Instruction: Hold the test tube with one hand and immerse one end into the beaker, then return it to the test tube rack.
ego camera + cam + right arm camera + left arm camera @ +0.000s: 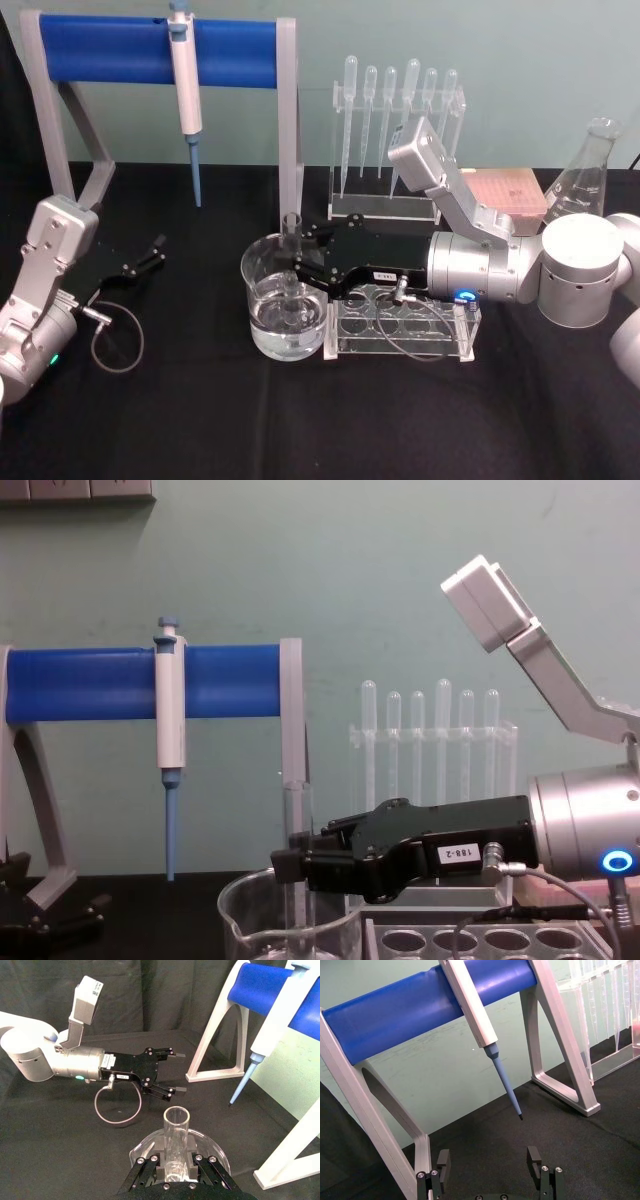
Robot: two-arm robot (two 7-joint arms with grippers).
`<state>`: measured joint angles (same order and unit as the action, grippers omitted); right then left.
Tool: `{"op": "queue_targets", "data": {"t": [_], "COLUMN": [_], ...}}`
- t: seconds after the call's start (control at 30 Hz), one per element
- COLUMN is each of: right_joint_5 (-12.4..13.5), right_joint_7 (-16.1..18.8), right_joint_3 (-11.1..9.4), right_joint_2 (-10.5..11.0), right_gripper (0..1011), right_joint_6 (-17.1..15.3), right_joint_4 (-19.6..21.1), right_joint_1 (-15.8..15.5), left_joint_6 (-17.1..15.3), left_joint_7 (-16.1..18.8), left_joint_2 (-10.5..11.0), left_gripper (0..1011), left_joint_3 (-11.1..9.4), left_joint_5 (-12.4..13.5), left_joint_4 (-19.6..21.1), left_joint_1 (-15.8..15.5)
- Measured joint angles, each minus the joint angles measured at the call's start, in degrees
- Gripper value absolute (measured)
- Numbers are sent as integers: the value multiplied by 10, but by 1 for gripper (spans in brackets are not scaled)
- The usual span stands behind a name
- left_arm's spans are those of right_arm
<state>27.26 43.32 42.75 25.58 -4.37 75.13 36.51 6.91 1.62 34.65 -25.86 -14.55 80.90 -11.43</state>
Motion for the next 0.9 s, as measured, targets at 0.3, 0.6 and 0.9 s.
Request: {"op": "queue_targets", "data": {"t": [0.3, 0.6, 0.9], "right_joint_5": [0, 0, 0], "right_joint_7": [0, 0, 0], "right_joint_3": [0, 0, 0], "right_joint_2": [0, 0, 0], "right_gripper": [246, 246, 246], "right_joint_6": [0, 0, 0], "right_joint_4": [0, 0, 0], "right_joint_1": [0, 0, 0], "left_joint_6": [0, 0, 0], "left_joint_7": [0, 0, 0], "left_joint_2": [0, 0, 0], "left_gripper": [1000, 1000, 1000], "left_joint_3": [0, 0, 0], "left_joint_5": [0, 0, 0], "left_joint_4": [0, 0, 0], "left_joint_1": [0, 0, 0]}}
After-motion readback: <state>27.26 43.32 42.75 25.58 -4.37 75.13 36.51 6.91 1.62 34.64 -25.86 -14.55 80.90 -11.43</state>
